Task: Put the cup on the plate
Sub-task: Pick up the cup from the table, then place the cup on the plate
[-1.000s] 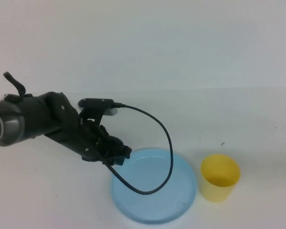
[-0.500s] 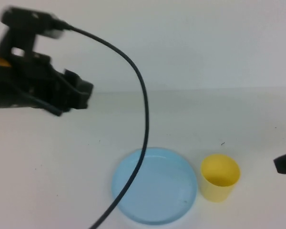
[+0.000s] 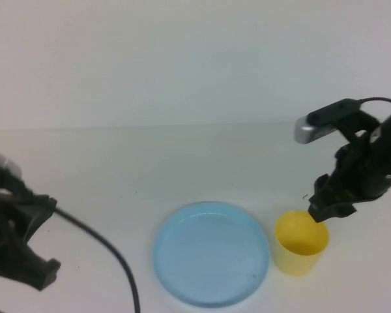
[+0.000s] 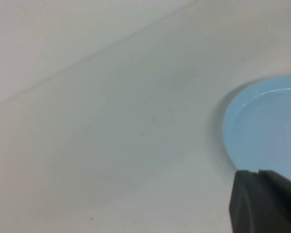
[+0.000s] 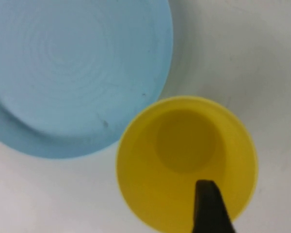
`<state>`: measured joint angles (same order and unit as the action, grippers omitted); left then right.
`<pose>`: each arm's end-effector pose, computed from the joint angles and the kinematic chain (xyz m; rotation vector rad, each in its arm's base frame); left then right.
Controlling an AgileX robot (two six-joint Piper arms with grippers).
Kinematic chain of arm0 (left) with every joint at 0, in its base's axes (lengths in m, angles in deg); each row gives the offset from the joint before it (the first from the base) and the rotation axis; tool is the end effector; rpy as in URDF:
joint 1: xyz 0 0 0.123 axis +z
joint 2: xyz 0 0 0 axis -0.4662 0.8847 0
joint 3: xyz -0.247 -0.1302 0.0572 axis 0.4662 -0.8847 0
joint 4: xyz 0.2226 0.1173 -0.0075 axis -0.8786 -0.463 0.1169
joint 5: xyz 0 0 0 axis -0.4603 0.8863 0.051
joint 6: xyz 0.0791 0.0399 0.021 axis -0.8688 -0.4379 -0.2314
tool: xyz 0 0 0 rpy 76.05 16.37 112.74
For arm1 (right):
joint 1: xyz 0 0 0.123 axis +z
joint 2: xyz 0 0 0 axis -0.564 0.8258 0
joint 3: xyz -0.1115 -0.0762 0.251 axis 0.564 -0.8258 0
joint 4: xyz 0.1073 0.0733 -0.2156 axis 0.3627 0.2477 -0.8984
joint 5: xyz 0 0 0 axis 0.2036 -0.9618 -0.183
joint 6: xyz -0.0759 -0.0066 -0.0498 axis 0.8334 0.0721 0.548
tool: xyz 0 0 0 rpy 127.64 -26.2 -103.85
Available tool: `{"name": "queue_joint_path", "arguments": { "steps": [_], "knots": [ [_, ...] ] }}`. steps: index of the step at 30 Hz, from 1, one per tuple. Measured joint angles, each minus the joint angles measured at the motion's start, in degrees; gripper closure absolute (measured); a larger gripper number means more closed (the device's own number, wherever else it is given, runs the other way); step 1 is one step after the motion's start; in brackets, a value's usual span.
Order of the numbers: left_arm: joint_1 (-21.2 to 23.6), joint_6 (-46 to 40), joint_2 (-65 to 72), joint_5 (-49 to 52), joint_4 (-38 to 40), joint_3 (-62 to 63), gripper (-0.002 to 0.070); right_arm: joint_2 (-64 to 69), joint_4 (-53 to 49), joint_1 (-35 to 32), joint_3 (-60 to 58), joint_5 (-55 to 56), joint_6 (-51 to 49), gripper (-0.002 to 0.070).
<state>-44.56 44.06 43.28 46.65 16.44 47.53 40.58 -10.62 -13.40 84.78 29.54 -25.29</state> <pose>0.1572 -0.0573 0.3242 0.6095 1.9737 -0.1381 0.3073 0.1357 0.2538 -0.8167 2.6627 0.3043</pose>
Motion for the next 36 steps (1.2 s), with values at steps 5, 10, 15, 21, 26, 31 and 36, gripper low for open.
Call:
{"name": "queue_joint_path", "arguments": {
  "steps": [5, 10, 15, 21, 26, 31, 36],
  "knots": [
    [0.0, 0.2, -2.8, -7.8, -2.8, -7.1, 0.0672, 6.4, -5.7, 1.9, 3.6, 0.0, -2.8, 0.0292],
    [0.0, 1.4, -2.8, -10.6, -3.1, -7.4, 0.0673, 10.5, -9.0, 2.3, 4.6, 0.0, -4.8, 0.0292],
    [0.0, 1.5, -2.8, -12.6, -4.6, -7.4, 0.0674, 14.2, -9.5, 2.5, 4.7, 0.1, -5.0, 0.0304],
    [0.0, 1.5, -2.8, -13.2, -7.8, -7.4, 0.0674, 16.1, -9.9, 2.4, 5.2, -0.9, -5.0, 0.0572],
    [0.0, 1.5, -2.8, -12.3, -8.7, -7.4, 0.0674, 14.3, -11.9, 2.6, 8.9, -6.3, -5.0, 0.0645],
    [0.0, 3.8, -3.3, -10.7, -8.7, -7.4, 0.0674, 8.1, -11.6, 2.9, 13.2, -9.7, -5.0, 0.0645],
    [0.0, 6.4, -3.4, -10.7, -10.1, -7.4, 0.0674, 5.3, -8.5, 7.9, 18.7, -10.5, -5.0, 0.0645]
  ]
}}
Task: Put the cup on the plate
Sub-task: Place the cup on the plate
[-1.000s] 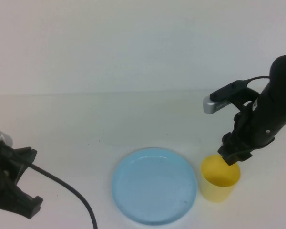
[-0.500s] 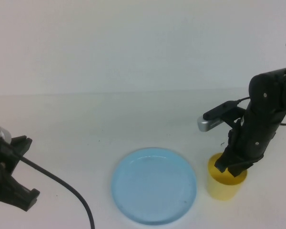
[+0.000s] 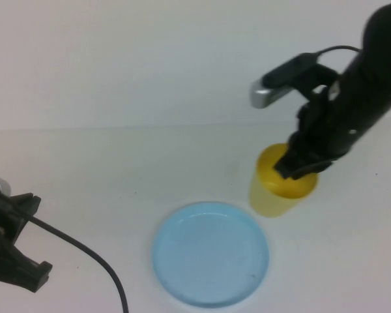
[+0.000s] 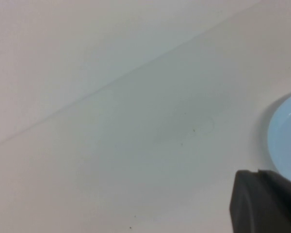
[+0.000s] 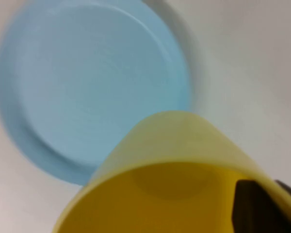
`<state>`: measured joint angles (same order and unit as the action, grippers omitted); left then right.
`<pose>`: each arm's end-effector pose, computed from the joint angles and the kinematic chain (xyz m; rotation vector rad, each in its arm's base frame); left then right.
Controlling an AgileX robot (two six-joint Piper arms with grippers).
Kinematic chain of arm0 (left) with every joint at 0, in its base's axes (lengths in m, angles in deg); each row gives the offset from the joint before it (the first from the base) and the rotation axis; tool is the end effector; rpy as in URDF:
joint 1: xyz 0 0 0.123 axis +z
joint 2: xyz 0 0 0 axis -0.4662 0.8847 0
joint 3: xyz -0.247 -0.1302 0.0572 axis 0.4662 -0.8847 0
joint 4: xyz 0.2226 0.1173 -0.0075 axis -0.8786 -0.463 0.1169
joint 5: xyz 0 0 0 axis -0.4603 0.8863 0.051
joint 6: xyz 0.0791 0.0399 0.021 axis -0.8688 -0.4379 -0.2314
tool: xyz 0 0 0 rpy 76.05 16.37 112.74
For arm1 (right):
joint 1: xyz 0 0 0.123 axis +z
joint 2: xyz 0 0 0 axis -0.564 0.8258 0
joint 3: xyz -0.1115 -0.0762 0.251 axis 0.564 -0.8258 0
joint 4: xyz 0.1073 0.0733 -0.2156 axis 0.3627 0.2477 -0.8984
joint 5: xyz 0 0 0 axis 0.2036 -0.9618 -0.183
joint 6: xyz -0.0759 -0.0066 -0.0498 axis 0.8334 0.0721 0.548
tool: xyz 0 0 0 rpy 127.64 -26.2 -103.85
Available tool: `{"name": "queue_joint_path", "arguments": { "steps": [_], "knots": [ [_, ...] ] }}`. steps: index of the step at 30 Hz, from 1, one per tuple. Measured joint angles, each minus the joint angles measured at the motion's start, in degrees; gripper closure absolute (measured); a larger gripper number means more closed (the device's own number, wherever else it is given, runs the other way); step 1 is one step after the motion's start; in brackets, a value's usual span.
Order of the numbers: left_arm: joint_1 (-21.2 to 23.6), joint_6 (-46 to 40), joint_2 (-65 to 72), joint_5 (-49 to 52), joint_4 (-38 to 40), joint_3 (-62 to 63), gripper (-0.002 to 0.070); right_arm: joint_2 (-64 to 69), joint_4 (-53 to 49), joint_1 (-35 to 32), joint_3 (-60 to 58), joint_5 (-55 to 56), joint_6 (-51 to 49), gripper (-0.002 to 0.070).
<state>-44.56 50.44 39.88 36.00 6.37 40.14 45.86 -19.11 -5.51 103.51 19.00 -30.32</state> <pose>0.1511 -0.0471 0.3049 0.5702 1.8754 -0.0202 0.3229 0.1864 0.3054 -0.9941 2.5689 0.1933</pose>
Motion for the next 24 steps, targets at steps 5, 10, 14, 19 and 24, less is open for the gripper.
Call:
{"name": "queue_joint_path", "arguments": {
  "steps": [5, 10, 14, 19, 24],
  "knots": [
    [0.0, 7.4, 0.0, 0.0, -5.9, 0.0, 0.0675, 4.4, 1.2, 7.2, 4.3, 0.4, -0.9, 0.0645],
    [0.0, 14.0, 0.0, 0.5, -12.3, 0.0, 0.0675, 13.3, 1.7, 9.5, 9.4, 0.6, -3.7, 0.0645],
    [0.0, 17.9, 0.0, 0.6, -16.5, 0.0, 0.0675, 19.0, 1.7, 9.6, 12.6, -0.1, -4.4, 0.0645],
    [0.0, 20.0, 0.0, 0.6, -17.8, 0.0, 0.0675, 23.9, 1.7, 9.6, 14.9, -0.6, -4.6, 0.0645],
    [0.0, 20.0, 0.0, 0.6, -17.8, 0.0, 0.0675, 26.5, 1.2, 9.6, 15.6, -0.6, -4.9, 0.0645]
  ]
}}
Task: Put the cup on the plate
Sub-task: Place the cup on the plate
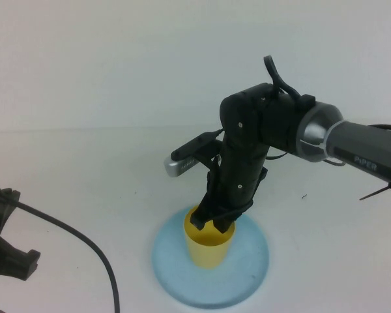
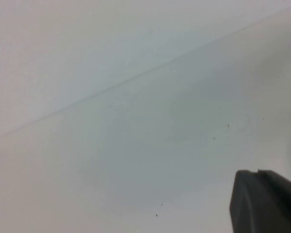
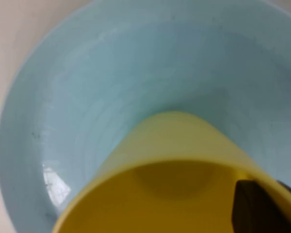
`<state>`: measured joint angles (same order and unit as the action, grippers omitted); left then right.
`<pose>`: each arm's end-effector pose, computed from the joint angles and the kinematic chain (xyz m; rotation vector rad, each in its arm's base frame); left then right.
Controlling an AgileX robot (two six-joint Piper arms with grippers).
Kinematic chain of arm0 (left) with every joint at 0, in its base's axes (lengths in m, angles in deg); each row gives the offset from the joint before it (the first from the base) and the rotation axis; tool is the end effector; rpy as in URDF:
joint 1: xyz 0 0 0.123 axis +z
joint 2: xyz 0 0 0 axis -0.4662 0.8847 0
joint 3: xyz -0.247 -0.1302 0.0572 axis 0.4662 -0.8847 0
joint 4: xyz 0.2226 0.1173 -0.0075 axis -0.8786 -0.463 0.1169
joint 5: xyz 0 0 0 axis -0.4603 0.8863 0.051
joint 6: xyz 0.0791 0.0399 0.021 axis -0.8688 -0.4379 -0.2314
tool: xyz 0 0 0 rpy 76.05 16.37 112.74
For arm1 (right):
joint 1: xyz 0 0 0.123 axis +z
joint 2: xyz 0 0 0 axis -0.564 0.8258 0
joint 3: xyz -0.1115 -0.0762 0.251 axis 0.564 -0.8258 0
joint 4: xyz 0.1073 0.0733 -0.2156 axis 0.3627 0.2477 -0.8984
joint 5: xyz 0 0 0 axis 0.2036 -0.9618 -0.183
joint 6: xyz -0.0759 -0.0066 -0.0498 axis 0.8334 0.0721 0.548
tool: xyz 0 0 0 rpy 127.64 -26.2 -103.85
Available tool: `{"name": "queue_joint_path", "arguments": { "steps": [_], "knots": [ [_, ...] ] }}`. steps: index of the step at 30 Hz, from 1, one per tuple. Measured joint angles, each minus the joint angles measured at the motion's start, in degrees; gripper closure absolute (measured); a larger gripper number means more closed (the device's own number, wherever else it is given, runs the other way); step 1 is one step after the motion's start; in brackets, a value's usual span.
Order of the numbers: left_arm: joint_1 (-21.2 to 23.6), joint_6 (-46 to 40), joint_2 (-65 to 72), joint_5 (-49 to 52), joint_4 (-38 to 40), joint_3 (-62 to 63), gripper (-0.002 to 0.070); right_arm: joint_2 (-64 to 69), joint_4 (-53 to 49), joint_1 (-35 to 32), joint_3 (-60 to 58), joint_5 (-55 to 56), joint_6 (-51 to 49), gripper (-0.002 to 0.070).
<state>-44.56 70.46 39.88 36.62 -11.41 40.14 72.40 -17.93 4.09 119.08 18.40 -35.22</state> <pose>0.1531 -0.0394 0.3048 0.4672 1.9055 0.0313 0.3561 0.2944 0.1854 -1.1640 2.7353 0.2259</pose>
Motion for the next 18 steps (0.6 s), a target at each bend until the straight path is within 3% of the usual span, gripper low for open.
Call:
{"name": "queue_joint_path", "arguments": {
  "steps": [5, 10, 12, 18],
  "knots": [
    [0.0, 0.0, 0.0, 0.0, 0.0, 0.0, 0.0675, 0.6, -0.5, 0.1, 0.9, -0.6, 0.0, 0.0598],
    [0.0, -0.3, 0.0, 0.0, 0.0, 0.0, 0.0675, 1.0, -1.2, 0.1, 2.9, -3.1, -1.2, 0.0352],
    [0.0, -0.3, 0.0, -0.1, 0.0, 0.0, 0.0675, 1.0, -1.3, 0.1, 4.7, -5.4, -2.0, 0.0288],
    [0.0, -0.3, 0.0, -0.2, -0.5, 0.0, 0.0675, -1.5, -3.2, 0.2, 10.7, -7.7, -4.3, 0.0239]
  ]
}}
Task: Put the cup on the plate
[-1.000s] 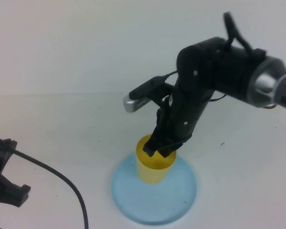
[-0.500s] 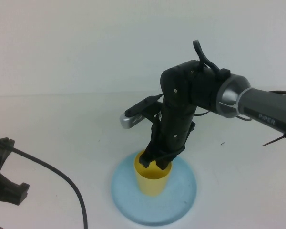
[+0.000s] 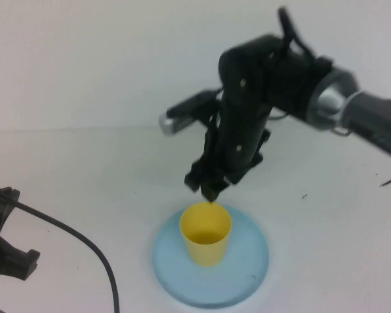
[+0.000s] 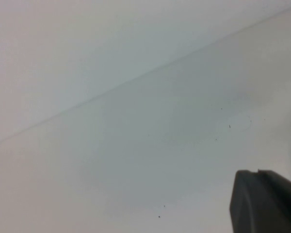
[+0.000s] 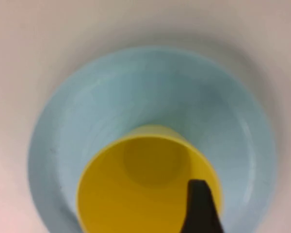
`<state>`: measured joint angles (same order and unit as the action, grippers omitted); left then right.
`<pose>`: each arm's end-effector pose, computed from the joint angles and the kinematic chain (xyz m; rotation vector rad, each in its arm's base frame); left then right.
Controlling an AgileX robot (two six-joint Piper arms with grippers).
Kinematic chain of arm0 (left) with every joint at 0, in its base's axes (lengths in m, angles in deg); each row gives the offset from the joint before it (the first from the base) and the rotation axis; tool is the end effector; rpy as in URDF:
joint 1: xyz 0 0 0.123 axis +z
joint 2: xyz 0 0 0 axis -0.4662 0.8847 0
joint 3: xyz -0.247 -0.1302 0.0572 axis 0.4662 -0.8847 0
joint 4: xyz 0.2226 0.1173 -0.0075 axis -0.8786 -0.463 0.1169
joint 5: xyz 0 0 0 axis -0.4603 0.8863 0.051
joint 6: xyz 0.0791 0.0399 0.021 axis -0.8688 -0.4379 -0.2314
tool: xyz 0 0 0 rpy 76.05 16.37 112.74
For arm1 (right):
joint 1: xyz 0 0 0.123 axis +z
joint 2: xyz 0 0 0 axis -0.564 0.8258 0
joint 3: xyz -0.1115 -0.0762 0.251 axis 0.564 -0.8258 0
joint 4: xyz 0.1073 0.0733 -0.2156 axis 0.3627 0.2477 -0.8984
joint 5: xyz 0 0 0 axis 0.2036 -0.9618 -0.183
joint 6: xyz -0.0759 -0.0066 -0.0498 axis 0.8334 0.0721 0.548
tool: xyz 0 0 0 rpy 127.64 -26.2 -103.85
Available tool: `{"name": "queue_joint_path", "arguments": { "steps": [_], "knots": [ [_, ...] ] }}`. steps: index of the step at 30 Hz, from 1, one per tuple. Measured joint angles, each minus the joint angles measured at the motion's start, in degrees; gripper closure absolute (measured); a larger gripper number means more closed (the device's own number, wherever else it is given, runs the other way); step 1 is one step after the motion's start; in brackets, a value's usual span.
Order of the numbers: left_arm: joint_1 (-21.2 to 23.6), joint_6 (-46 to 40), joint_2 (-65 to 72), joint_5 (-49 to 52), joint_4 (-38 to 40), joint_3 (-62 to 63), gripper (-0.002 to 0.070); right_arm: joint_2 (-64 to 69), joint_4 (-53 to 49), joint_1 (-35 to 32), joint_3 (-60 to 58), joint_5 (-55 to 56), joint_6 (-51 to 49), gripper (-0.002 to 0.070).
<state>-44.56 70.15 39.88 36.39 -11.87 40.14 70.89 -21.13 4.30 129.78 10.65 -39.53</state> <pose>0.1533 -0.0394 0.3052 0.4780 1.8984 0.0411 0.3631 0.2968 0.2451 -1.0796 2.6835 0.1940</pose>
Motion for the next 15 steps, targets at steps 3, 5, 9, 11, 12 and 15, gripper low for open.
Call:
{"name": "queue_joint_path", "arguments": {
  "steps": [3, 5, 9, 11, 12, 15],
  "knots": [
    [0.0, 0.0, 0.0, 0.0, 0.0, 0.0, 0.0675, -5.5, -2.0, 0.0, 0.1, -0.6, -1.0, 0.0239],
    [0.0, 0.0, 0.0, 0.0, -0.1, 0.0, 0.0675, -10.7, -4.2, 0.0, 0.2, -0.9, -1.1, 0.0251],
    [0.0, 0.9, -0.3, -0.1, -0.1, 0.0, 0.0675, -21.0, -8.2, 0.0, 0.3, -1.2, -1.3, 0.0351],
    [0.0, 1.2, -1.4, -0.1, -0.1, 0.0, 0.0675, -26.6, -9.6, 0.0, -1.4, -1.2, -1.3, 0.0423],
    [0.0, 1.2, -2.2, -0.2, -0.1, 0.0, 0.0675, -29.0, -10.0, 0.0, -2.7, -1.2, -1.3, 0.0451],
    [0.0, 0.3, -4.9, -0.8, -0.1, 0.0, 0.0675, -38.6, -10.4, 0.0, -10.6, 0.2, -0.6, 0.0531]
  ]
}}
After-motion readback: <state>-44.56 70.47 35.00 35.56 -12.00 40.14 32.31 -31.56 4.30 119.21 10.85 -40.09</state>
